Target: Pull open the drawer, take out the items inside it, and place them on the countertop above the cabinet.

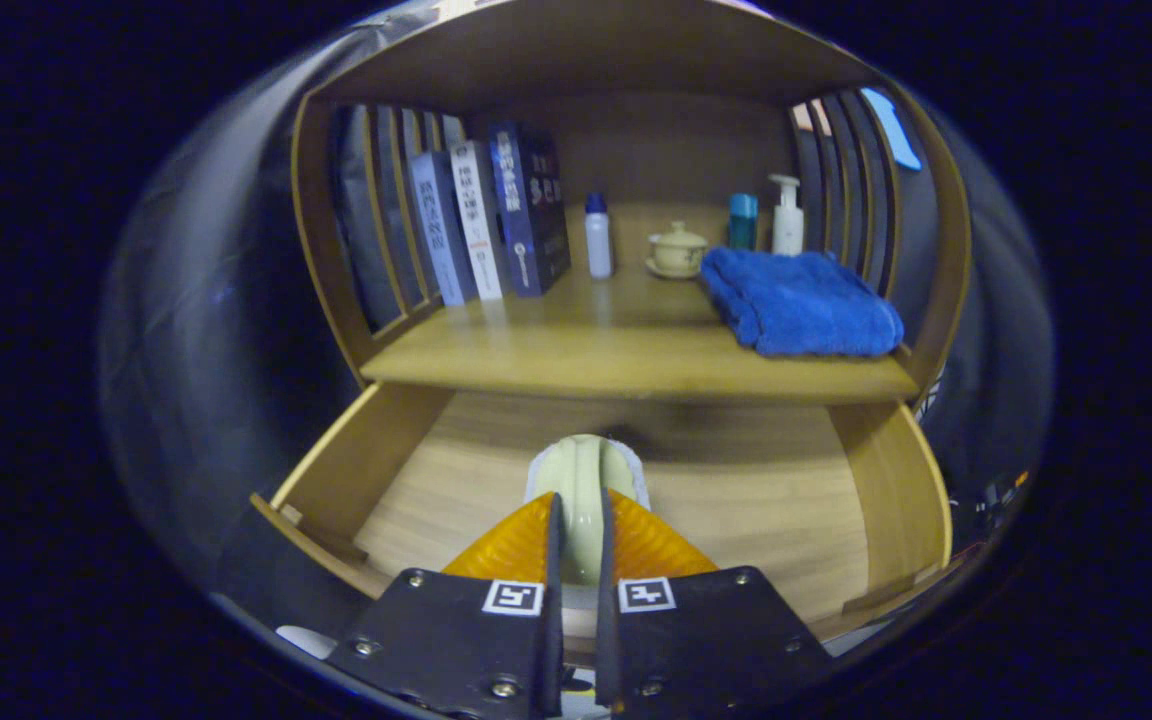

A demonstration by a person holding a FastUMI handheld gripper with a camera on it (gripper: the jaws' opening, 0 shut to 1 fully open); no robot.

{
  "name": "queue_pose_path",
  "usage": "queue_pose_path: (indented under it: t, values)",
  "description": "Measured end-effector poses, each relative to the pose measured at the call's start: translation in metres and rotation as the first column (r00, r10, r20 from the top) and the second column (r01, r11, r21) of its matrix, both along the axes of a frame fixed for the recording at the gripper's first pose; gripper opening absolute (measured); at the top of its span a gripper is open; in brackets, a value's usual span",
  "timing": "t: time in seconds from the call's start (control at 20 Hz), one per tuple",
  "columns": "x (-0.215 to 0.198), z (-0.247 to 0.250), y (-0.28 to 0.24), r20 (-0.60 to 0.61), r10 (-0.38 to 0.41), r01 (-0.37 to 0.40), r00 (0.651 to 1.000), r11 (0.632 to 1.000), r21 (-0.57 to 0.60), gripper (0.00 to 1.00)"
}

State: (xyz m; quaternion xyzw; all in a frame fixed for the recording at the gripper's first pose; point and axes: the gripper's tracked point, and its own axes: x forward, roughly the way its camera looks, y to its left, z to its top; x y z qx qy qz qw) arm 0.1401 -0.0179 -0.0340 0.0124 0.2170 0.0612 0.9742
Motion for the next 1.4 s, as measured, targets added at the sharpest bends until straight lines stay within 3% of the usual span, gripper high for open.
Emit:
queue_pose_path:
  t: [0.3,0.45,0.65,0.95,1.4]
  values:
    - [0.008,0.084,0.006,0.189,-0.034,0.012,0.981,0.993,0.119,0.13]
    - [0.033,0.107,-0.004,0.208,-0.077,0.045,0.975,0.987,0.155,0.13]
    - [0.082,0.091,-0.022,0.157,-0.147,0.128,0.977,0.984,0.127,0.13]
    - [0.150,0.045,-0.011,0.119,-0.188,0.181,0.975,0.981,0.065,0.13]
    - [0.220,0.048,-0.008,0.209,-0.253,0.238,0.945,0.967,0.092,0.16]
